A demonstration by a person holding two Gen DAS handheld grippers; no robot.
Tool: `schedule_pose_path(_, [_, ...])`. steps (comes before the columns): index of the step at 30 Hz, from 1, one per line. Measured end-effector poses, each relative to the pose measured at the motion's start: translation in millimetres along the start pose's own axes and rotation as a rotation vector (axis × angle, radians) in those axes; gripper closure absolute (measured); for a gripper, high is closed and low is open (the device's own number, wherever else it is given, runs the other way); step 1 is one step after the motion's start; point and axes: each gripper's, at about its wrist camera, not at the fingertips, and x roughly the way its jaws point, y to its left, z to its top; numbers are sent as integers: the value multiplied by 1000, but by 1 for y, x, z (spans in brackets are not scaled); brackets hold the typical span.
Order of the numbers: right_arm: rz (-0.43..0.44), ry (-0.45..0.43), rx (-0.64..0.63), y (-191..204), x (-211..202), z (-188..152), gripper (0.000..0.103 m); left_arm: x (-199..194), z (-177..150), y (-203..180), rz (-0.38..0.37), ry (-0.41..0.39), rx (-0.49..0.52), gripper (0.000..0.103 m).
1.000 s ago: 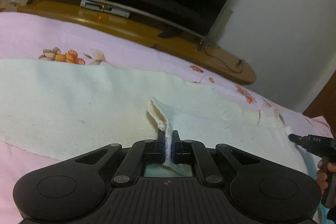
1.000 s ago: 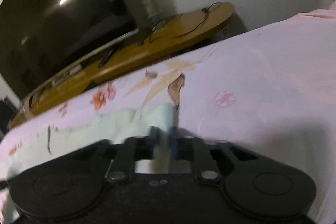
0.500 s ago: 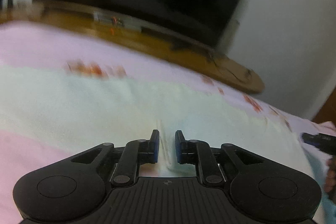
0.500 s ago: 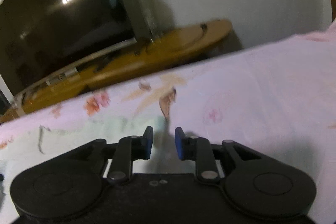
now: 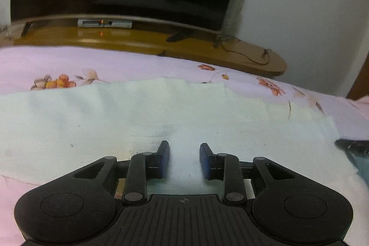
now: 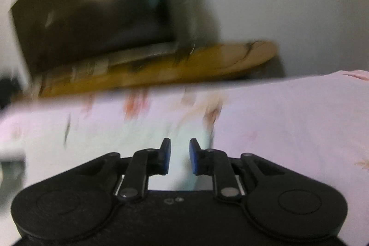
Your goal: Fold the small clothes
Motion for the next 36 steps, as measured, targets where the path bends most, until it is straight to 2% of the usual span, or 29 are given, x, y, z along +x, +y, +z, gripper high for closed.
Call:
schedule_pose_path(1, [-35, 31, -66, 7, 7, -13, 87, -5, 2, 0, 5, 14, -6, 73])
schedule_pose_path(2, [-55, 23, -89, 12, 5, -16, 86, -13, 4, 2, 5, 18, -24, 72])
schedule_pose_path(3, [-73, 33, -65, 14, 2, -14, 85, -23, 3, 7, 8, 6, -41, 61])
schedule_pose_path(4, [-61, 25, -29, 14, -5, -11, 83, -38, 0, 15, 27, -23, -63, 35])
schedule_pose_path(6, [-48, -40, 11, 16, -31, -13, 78, -77, -9, 43, 86, -118, -118, 10])
schedule_pose_path(7, [-51, -55, 15, 15, -41, -16, 73, -91, -13, 60, 99, -154, -148, 10])
schedule_pose_path(9, [-48, -83, 26, 8, -64, -25, 66, -112, -21, 101, 151, -168, -233, 10])
schedule_pose_path(11, [-34, -83, 52, 0, -82, -38, 62, -128, -30, 152, 189, -192, -382, 11])
schedule_pose_path(12, [-35, -81, 65, -6, -88, -43, 62, -133, -33, 178, 184, -206, -491, 12])
schedule_pose_path(13, [-40, -88, 85, -9, -95, -48, 62, -137, -40, 206, 179, -234, -609, 26])
schedule_pose_path(14, [-50, -91, 116, -14, -102, -51, 62, -138, -46, 228, 205, -251, -703, 34])
schedule_pose_path(15, [-64, -89, 152, -20, -105, -55, 62, -137, -50, 249, 242, -251, -785, 38])
schedule_pose_path(16, [-76, -88, 198, -27, -109, -58, 62, -135, -56, 270, 281, -251, -869, 38])
schedule_pose_path(17, [-82, -92, 240, -35, -113, -61, 62, -132, -62, 284, 284, -256, -925, 40])
schedule_pose_path(19, [-81, -97, 291, -44, -119, -63, 62, -130, -70, 307, 213, -319, -1011, 40])
schedule_pose_path(21, [-73, -90, 311, -47, -118, -62, 62, -129, -69, 319, 206, -357, -1079, 40])
schedule_pose_path(23, [-81, -89, 298, -44, -120, -61, 62, -122, -66, 326, 209, -364, -1086, 40])
schedule_pose_path(28, [-77, -100, 295, -43, -132, -65, 62, -108, -48, 327, 247, -314, -963, 42])
schedule_pose_path(29, [-79, -99, 298, -42, -135, -67, 62, -109, -45, 329, 240, -296, -924, 53])
schedule_pose_path(30, [-83, -98, 302, -42, -137, -68, 62, -104, -36, 330, 232, -232, -866, 99])
schedule_pose_path(31, [-85, -95, 306, -43, -144, -71, 62, -99, -25, 328, 247, -158, -803, 100])
schedule_pose_path(33, [-78, -88, 308, -42, -144, -70, 61, -102, 1, 305, 231, -179, -632, 100])
schedule_pose_path(36, [-84, -95, 279, -38, -144, -62, 61, -101, 40, 238, 116, -211, -418, 100])
